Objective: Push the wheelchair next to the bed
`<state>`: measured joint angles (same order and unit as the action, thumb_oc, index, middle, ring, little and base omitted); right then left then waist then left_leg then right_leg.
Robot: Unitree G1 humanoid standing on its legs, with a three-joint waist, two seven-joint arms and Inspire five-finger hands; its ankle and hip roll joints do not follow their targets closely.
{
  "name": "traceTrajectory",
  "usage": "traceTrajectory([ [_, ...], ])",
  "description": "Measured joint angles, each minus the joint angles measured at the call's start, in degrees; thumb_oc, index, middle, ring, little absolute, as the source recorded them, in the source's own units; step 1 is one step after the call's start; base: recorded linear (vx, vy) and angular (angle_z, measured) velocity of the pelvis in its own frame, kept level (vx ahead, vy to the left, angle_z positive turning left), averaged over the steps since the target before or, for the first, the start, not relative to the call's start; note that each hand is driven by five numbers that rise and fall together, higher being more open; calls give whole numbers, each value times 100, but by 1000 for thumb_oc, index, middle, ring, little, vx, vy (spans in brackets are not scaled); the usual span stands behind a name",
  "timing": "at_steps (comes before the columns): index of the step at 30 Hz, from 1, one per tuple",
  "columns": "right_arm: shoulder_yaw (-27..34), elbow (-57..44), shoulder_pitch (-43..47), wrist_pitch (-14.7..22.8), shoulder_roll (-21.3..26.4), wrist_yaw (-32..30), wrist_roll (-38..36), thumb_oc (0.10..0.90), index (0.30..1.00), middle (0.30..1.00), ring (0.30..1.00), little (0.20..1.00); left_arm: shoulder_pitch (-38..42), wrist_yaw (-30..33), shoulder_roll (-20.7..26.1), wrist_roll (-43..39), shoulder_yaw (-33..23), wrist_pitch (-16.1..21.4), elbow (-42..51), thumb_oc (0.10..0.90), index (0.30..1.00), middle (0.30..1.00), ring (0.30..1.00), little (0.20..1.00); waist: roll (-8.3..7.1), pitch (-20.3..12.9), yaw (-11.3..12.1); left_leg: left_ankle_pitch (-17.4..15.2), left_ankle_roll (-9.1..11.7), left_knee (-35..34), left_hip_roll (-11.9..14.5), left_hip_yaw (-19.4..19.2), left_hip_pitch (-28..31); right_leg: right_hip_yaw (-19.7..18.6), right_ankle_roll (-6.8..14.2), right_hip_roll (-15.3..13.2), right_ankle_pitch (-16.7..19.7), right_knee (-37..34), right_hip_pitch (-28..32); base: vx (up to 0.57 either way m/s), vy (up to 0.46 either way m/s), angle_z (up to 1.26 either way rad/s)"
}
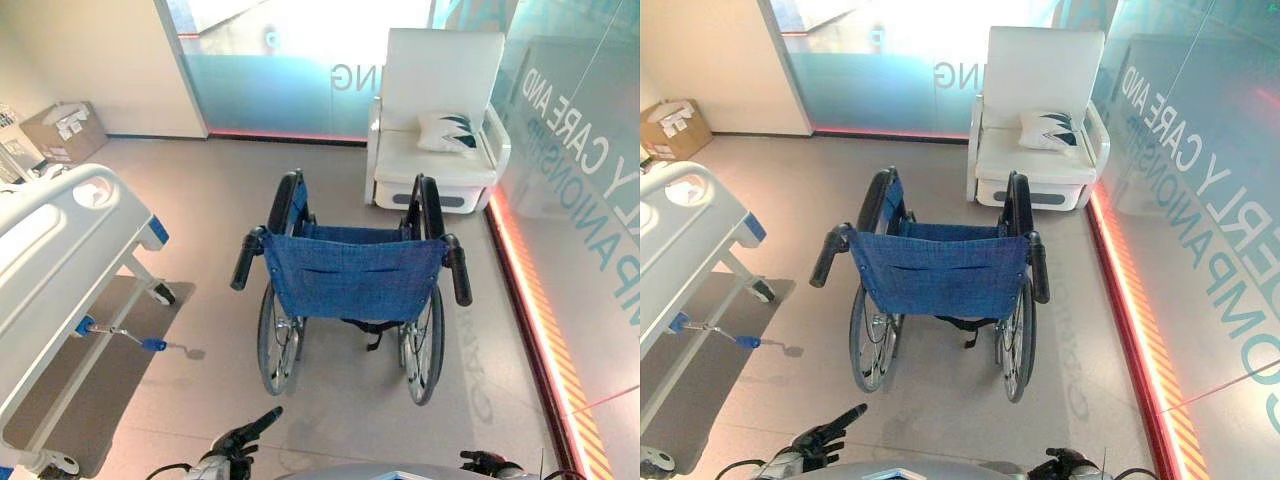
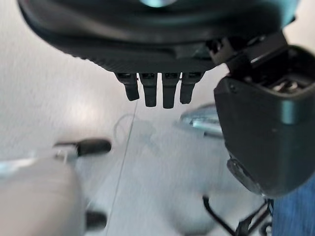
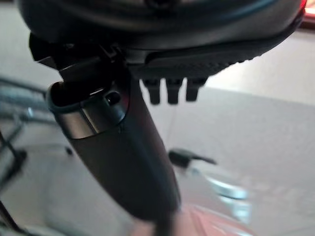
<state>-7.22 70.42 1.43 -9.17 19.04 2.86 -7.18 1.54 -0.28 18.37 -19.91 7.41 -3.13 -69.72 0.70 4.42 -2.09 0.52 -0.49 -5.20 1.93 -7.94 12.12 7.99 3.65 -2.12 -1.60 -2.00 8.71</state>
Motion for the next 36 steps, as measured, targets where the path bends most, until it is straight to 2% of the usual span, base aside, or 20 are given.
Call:
traceTrajectory([
  [8, 519, 72, 500, -238, 1428, -131, 2, 800, 900, 900, 900, 900, 448, 4, 1161, 50, -222, -311, -22, 800, 900, 900, 900, 900, -22, -5, 0, 0, 0, -38, -10, -25, 46, 1, 10, -1, 80, -114, 112, 5, 3, -1],
  [12, 720, 101, 775, -273, 1850, -219, -43, 800, 900, 900, 900, 900, 662, 24, 1491, 113, -220, -422, -67, 800, 900, 900, 900, 900, -29, -8, -3, 1, 0, -37, -19, -27, 51, -3, 3, 9, 115, -112, 106, 4, 4, -3],
  [15, 758, -62, 1088, -238, 2189, -775, -424, 800, 900, 900, 900, 900, 942, 361, 1843, 111, -215, -395, 134, 800, 900, 900, 900, 900, -69, 15, 2, 2, -1, -37, -25, -32, 43, -14, 12, 17, 133, -111, 93, 2, 5, -4],
  [19, 1191, -1311, 997, -50, 2259, -1556, -1165, 800, 900, 900, 900, 900, 949, 921, 2206, 98, -251, -361, 1639, 800, 900, 900, 900, 900, -131, 122, 12, 10, -9, -38, -53, -27, -31, -80, 26, 12, 148, -108, 40, -44, 6, 2],
  [20, 1297, -1969, 892, -11, 2254, -1762, -1351, 800, 900, 900, 900, 900, 943, 1072, 2224, 87, -391, -350, 2233, 800, 900, 900, 900, 900, -124, 166, 34, 13, -14, -39, -66, -23, -69, -93, 33, 2, 168, -112, 6, -54, -3, -4],
  [23, 1369, -3060, 855, 178, 2216, -2100, -1661, 800, 900, 900, 900, 900, 995, 1253, 2220, -22, -617, -216, 3220, 800, 900, 900, 900, 900, -105, 248, 40, 42, -57, -36, -98, -18, -81, -94, 50, -32, 236, -199, 11, -14, -1, -1],
  [26, 1369, -3755, 916, 316, 2069, -2389, -2000, 800, 900, 900, 900, 900, 1135, 1361, 2225, -18, -685, -75, 3796, 800, 900, 900, 900, 900, -133, 312, 22, 42, -59, 0, -106, -18, -102, -91, 67, -47, 283, -293, 33, 0, 0, 0],
  [30, 1387, -4416, 1119, 440, 1723, -2441, -2730, 800, 900, 900, 900, 900, 1304, 1219, 2213, -291, -688, 4, 4413, 800, 900, 900, 900, 900, -144, 429, 2, 41, -60, -2, -108, -19, -90, -89, 68, -51, 286, -304, 49, 0, 0, 0],
  [33, 1378, -4838, 1126, 474, 1426, -2350, -2738, 800, 900, 900, 900, 900, 1304, 909, 2145, -339, -673, 24, 4801, 800, 900, 900, 900, 900, -108, 482, 5, 40, -60, -6, -107, -19, -66, -84, 68, -51, 286, -305, 78, 0, 0, 0],
  [36, 1337, -5361, 987, 464, 1350, -2234, -2688, 800, 900, 900, 900, 900, 1180, 624, 2064, -326, -673, 8, 5130, 800, 900, 900, 900, 900, -41, 530, 6, 39, -61, -41, -111, -25, -67, -79, 69, -57, 286, -305, 79, 0, 0, 0],
])
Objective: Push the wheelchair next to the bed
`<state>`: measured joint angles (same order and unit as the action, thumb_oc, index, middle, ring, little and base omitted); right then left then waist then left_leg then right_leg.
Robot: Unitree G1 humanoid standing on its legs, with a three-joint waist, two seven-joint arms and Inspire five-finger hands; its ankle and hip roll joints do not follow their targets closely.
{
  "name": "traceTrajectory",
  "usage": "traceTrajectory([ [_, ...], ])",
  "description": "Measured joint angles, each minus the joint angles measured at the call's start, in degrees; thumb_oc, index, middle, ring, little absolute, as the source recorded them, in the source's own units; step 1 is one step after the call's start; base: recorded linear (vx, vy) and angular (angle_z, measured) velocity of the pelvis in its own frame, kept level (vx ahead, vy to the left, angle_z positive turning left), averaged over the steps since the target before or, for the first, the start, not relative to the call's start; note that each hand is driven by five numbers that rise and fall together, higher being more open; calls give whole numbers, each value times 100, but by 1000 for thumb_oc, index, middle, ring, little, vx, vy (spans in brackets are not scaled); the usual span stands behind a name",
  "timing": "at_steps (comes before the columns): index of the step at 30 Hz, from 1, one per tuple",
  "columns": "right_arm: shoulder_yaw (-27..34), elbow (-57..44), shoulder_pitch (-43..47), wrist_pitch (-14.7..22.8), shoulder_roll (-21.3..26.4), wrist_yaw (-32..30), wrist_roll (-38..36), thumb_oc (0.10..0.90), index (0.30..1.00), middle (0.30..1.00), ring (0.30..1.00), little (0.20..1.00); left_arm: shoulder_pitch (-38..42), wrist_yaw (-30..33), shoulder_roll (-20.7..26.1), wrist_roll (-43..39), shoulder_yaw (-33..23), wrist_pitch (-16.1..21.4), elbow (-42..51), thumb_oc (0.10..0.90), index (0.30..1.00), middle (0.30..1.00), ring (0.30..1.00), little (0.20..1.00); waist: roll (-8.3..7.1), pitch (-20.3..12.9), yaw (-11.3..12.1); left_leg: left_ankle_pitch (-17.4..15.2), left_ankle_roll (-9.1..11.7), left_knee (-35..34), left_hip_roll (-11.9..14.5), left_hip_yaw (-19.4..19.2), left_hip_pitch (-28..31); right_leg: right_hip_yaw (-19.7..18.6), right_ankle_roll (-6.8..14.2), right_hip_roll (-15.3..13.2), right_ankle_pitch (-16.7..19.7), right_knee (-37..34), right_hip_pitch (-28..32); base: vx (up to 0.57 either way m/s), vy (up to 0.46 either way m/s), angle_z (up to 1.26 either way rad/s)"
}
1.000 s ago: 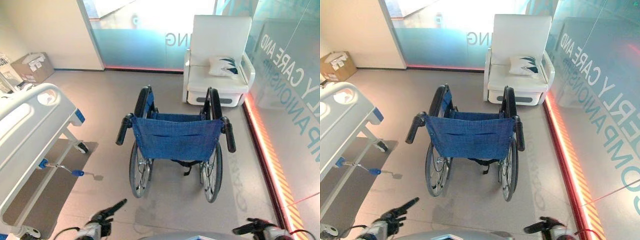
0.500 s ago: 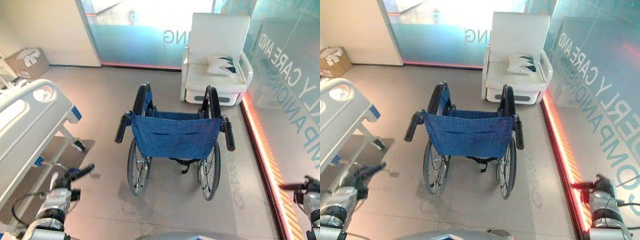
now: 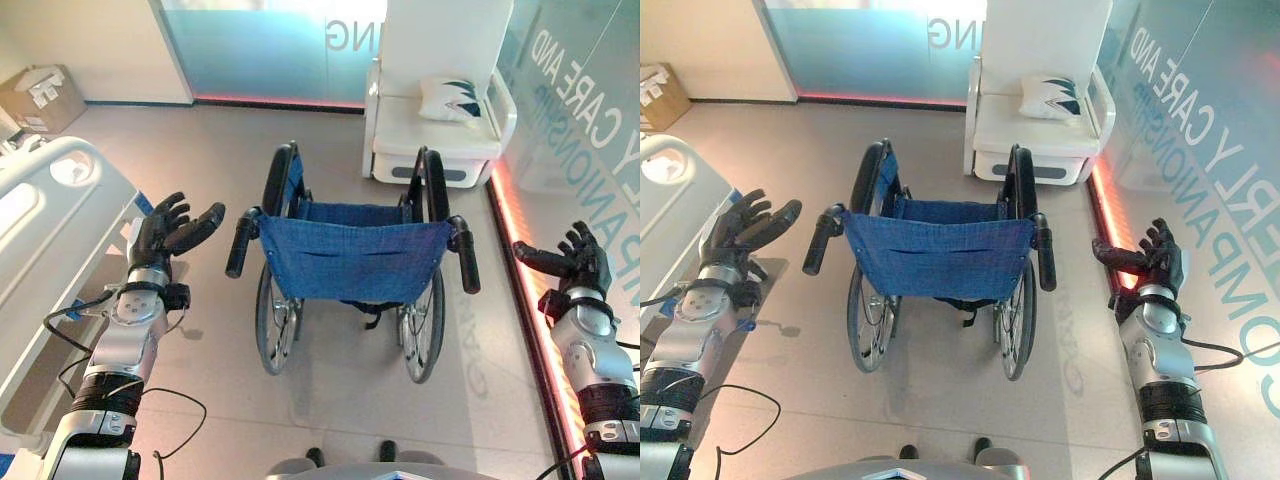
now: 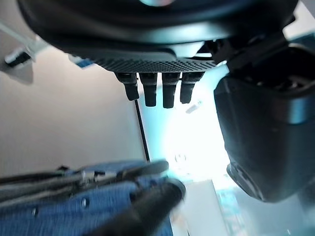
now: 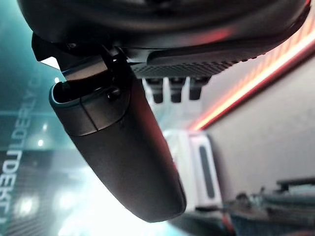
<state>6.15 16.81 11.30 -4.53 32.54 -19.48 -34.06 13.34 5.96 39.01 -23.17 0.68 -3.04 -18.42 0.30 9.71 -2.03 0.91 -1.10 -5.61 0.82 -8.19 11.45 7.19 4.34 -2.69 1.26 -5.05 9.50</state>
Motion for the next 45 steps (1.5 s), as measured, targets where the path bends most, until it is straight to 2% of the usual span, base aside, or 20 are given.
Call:
traceTrajectory([
  [4, -112, -442, -40, 0, 0, 332, 35, 800, 900, 900, 900, 900, -33, -305, -161, 104, 11, 0, 99, 800, 900, 900, 900, 900, 7, 4, -3, 1, 0, 0, 7, -1, 8, 0, 0, 8, 1, 0, 10, 0, 0, 0],
  [13, -586, -642, -37, 0, -11, 702, 243, 800, 900, 900, 900, 900, -37, -316, -260, 190, 322, -39, 70, 800, 900, 900, 900, 900, -8, 1, -9, 1, 1, 2, 7, -1, 4, 8, 1, 4, 1, -1, 10, -7, -4, 0],
  [20, -743, -647, -26, -2, -34, 719, 263, 800, 900, 900, 900, 900, -37, -297, -487, 213, 657, -41, -128, 800, 900, 900, 900, 900, -17, -4, -15, 8, -4, 3, 7, 1, 5, 86, 2, -3, 3, -1, 20, -2, -2, 2],
  [35, -1350, -645, 120, -217, -307, 771, 260, 800, 900, 900, 900, 900, -37, -284, -523, 213, 783, -40, -153, 800, 900, 900, 900, 900, -54, -26, 10, 18, -11, 35, 1, 29, 42, 139, 3, -29, 3, -1, 85, 1, 0, 1],
  [45, -1339, -720, 144, -117, -453, 294, 260, 800, 900, 900, 900, 900, -37, -166, -650, 229, 782, -40, -153, 800, 900, 900, 900, 900, -53, -26, 8, 19, -12, 2, -1, 42, 23, 150, 4, -35, 2, -1, 99, 0, 0, 0],
])
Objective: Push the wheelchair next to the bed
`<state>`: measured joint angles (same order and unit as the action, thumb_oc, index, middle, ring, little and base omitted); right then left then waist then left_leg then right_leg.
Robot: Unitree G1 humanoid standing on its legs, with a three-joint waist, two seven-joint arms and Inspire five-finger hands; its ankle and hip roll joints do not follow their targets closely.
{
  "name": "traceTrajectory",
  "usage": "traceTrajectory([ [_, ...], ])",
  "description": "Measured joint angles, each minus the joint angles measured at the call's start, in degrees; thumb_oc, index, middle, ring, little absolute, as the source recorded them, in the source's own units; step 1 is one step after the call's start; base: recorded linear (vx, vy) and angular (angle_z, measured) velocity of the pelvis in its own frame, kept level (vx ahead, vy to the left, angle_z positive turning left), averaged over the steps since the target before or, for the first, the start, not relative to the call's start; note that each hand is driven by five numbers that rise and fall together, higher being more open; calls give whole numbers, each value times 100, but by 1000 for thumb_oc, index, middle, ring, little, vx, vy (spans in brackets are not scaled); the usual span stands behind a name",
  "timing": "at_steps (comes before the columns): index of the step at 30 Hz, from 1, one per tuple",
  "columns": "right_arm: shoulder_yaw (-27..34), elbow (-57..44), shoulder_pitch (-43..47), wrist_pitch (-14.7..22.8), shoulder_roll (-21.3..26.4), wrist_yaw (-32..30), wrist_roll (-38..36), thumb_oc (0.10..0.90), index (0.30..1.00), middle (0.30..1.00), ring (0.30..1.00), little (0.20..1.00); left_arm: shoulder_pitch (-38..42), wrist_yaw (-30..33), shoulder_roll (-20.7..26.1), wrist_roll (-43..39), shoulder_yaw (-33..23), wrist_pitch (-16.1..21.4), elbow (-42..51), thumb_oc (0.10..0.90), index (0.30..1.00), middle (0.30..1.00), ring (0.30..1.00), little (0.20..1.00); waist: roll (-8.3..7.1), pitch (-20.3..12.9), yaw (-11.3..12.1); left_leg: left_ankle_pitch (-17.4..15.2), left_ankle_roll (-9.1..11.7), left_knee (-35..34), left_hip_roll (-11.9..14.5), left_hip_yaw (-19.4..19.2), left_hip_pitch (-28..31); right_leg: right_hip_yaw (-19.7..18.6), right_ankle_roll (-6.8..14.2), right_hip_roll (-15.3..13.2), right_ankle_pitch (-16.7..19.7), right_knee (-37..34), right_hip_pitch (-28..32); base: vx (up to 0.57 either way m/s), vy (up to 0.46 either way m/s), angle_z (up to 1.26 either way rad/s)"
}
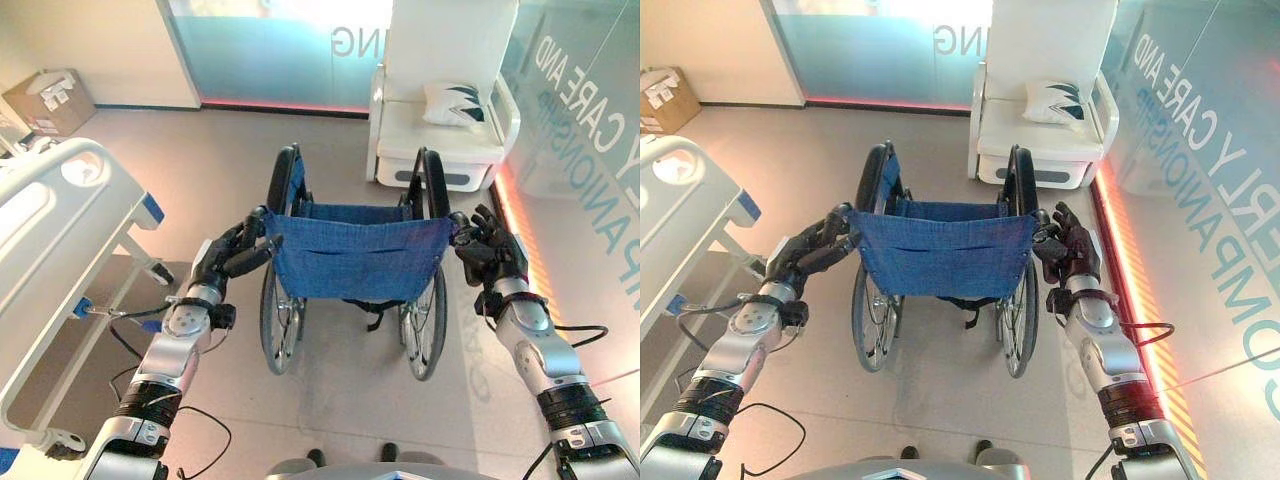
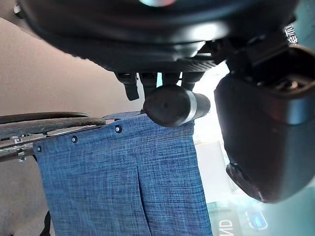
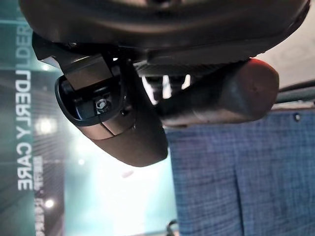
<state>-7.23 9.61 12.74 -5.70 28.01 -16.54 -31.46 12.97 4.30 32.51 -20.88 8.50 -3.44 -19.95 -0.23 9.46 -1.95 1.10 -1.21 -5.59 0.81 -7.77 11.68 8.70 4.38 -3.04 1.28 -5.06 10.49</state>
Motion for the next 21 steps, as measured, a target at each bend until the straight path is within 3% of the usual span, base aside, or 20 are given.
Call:
traceTrajectory([
  [10, 16, -312, 7, -112, -12, -48, -1, 800, 900, 900, 900, 900, 0, 36, -16, -1, -1, -1, 3, 800, 900, 900, 900, 900, 1, 0, -8, 1, 0, 37, 1, 1, 20, -3, 0, 1, 0, 0, -7, 0, 0, 0],
  [16, 20, -292, 255, -784, 71, -17, -117, 800, 900, 900, 900, 900, 0, 84, -19, -1, 0, -12, 2, 800, 900, 900, 900, 900, -8, -5, -15, 2, 2, 37, 2, -8, 31, -4, 0, 2, 0, 0, 4, 0, 0, 0],
  [21, 8, 59, 391, -1014, 80, 137, -125, 800, 900, 900, 900, 900, 0, 76, -18, -7, 1, -14, 1, 800, 900, 900, 900, 900, -109, -66, -5, 5, 6, 37, 5, 6, 29, 12, -1, 4, 0, 0, 18, 0, 0, 0],
])
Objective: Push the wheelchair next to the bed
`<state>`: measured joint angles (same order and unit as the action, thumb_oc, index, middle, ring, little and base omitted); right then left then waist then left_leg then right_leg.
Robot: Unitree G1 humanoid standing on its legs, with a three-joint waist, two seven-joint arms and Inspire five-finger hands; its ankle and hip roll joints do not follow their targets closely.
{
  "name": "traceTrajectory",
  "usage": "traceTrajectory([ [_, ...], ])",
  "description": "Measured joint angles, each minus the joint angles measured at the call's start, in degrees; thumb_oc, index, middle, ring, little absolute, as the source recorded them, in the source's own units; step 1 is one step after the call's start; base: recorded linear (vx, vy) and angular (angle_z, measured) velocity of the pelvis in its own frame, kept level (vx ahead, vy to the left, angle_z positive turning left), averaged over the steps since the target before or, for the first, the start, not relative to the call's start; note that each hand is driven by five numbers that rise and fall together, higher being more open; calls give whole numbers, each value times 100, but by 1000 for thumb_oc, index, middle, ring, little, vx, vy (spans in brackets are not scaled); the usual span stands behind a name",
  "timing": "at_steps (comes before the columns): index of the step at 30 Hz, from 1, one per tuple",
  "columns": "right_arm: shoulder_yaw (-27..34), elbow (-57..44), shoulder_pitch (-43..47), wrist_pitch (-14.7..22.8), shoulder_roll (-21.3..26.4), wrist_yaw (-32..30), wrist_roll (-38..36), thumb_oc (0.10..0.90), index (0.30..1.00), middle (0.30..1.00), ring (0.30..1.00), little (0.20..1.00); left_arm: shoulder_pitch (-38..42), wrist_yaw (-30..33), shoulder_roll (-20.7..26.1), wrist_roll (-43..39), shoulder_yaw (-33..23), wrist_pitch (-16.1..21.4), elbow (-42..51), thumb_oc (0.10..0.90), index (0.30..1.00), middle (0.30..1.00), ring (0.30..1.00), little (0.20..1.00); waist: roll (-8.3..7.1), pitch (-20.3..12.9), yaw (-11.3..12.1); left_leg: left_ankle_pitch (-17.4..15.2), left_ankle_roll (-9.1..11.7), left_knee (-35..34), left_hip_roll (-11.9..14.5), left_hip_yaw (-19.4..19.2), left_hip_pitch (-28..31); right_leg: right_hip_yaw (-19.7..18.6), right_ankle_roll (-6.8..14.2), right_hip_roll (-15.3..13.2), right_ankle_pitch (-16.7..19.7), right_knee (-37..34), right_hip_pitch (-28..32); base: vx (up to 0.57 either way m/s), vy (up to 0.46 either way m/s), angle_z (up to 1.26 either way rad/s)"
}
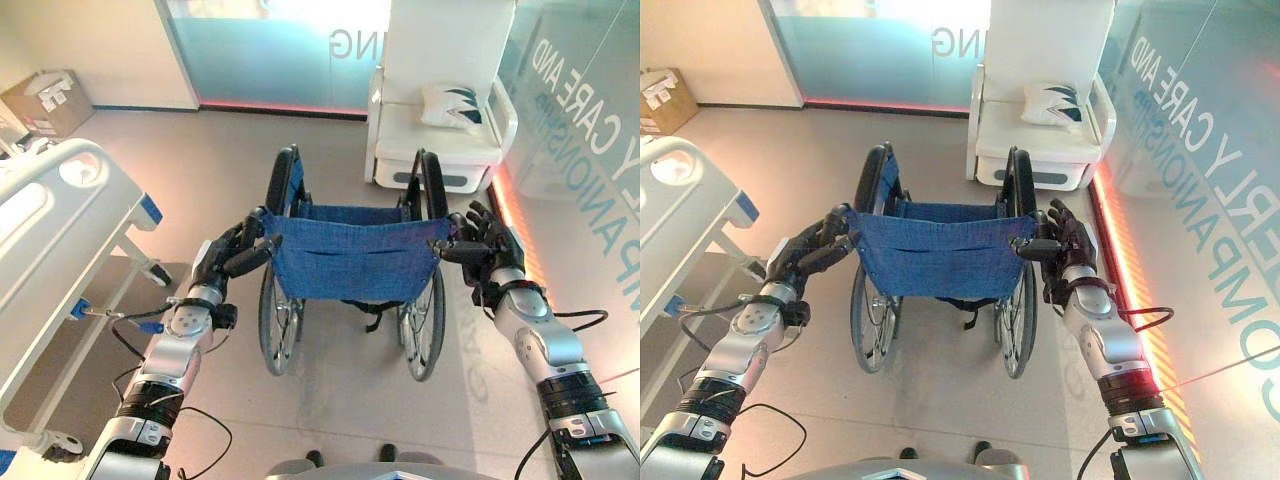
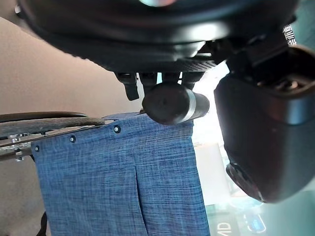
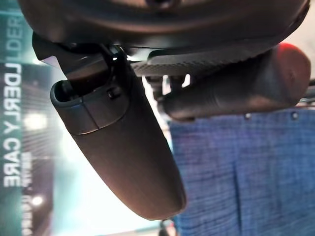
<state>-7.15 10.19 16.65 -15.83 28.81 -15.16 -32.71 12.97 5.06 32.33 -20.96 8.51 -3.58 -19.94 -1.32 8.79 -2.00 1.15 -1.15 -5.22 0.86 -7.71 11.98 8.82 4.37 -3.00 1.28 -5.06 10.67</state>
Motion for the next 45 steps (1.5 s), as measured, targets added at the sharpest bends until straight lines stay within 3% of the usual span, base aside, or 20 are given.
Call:
traceTrajectory([
  [5, -44, 335, 2, -122, -9, 27, 4, 800, 900, 900, 900, 900, 0, -7, 0, -3, 13, 0, 0, 800, 900, 900, 900, 900, -92, -57, 7, 9, -10, 0, -12, 26, 0, 27, 1, -13, 0, 0, 3, 1, 0, 1],
  [9, -105, 529, -4, -291, -27, 25, -1, 800, 900, 900, 900, 900, 1, -25, -1, -2, 15, 1, 0, 800, 900, 900, 900, 900, -92, -57, -10, 33, -2, 0, -11, 84, -17, 85, 0, -13, 0, 0, 4, 4, 3, 7],
  [25, -105, 532, 3, -389, -15, 27, -131, 800, 900, 900, 900, 900, 2, -70, -1, -8, 15, 1, 0, 800, 900, 900, 900, 900, -86, -55, -8, 41, 3, 0, -9, 109, -22, 114, 0, -13, 0, 0, 42, 0, 0, 0],
  [32, -133, 307, -78, -335, -14, 56, 435, 800, 900, 900, 900, 900, 1, -70, -13, -6, 15, 1, 3, 800, 900, 900, 900, 900, -16, -14, -12, 41, 3, -6, -12, 109, -31, 111, 0, -16, 0, -1, 33, 0, 0, 0],
  [45, -3, 58, -260, -388, 233, 961, 763, 800, 900, 900, 900, 900, 0, -37, -14, -3, 8, 0, 17, 800, 900, 900, 900, 900, 36, 0, -28, 41, 4, -35, -5, 93, -46, 96, 0, -8, -1, 0, -23, 0, 0, 0],
])
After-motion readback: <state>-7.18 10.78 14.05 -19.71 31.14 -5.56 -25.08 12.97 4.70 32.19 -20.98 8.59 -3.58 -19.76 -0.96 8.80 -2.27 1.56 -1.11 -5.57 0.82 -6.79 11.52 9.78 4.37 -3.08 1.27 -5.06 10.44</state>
